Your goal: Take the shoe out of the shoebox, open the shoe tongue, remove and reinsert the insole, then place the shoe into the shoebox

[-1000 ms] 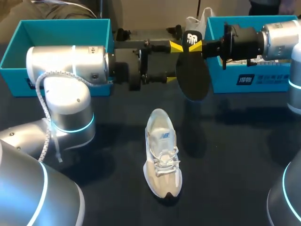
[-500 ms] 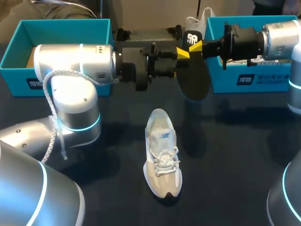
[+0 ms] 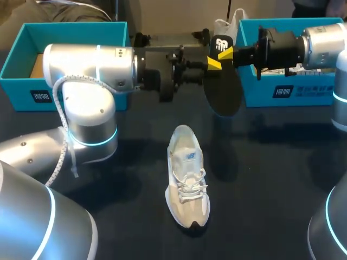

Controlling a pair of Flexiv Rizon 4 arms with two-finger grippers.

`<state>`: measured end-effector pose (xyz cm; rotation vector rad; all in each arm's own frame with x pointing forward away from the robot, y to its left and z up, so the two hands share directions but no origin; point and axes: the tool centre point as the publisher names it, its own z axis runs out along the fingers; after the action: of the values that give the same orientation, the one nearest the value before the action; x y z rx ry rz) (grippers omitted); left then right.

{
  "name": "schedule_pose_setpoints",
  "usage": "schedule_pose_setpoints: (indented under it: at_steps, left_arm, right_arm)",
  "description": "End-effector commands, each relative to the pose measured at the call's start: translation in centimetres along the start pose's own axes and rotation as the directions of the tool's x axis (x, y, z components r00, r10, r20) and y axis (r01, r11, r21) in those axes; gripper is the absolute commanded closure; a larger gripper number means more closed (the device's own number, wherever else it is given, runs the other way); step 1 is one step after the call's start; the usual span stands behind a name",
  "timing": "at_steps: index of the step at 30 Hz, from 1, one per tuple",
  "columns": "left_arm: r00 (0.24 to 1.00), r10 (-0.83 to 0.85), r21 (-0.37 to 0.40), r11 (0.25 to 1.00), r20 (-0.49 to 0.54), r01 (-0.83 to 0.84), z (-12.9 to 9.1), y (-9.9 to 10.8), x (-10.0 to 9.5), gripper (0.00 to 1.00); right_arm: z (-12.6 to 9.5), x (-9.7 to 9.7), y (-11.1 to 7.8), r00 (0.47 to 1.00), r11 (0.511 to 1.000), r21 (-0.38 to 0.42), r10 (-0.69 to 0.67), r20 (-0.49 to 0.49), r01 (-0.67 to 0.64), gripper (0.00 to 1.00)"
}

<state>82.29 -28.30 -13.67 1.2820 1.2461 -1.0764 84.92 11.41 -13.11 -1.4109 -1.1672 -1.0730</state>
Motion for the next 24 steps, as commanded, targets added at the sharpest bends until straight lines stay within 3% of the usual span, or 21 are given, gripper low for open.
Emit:
schedule_pose_setpoints:
  at_steps: [1,3,14,15,17,24]
  left_arm:
    - [1.0,0.004,0.0,1.0,-0.007,-0.004,0.15,0.07,-0.11,0.73]
    - [1.0,0.005,0.001,1.0,-0.007,-0.005,0.16,0.12,-0.1,0.8]
    - [1.0,0.019,0.01,1.0,-0.008,-0.019,0.59,0.03,-0.22,0.84]
    - [1.0,0.02,0.01,1.0,-0.008,-0.02,0.7,0.09,-0.2,0.86]
    - [1.0,0.022,0.01,1.0,-0.009,-0.022,0.75,0.11,-0.19,1.0]
    - [1.0,0.028,0.014,1.0,-0.007,-0.028,0.82,0.18,-0.2,1.0]
  right_arm:
    - [0.07,0.07,-0.1,1.0,1.0,-0.003,0.001,0.005,-0.001,1.0]
    - [0.07,0.07,-0.1,1.0,1.0,-0.003,0.001,0.005,-0.001,1.0]
    - [0.07,0.07,-0.1,1.0,1.0,-0.003,0.001,0.005,-0.001,1.0]
    - [0.07,0.07,-0.1,1.0,1.0,-0.003,0.001,0.005,-0.001,1.0]
    - [0.07,0.07,-0.1,1.0,1.0,-0.003,0.001,0.005,-0.001,1.0]
    - [0.07,0.07,-0.1,1.0,1.0,-0.003,0.001,0.005,-0.001,1.0]
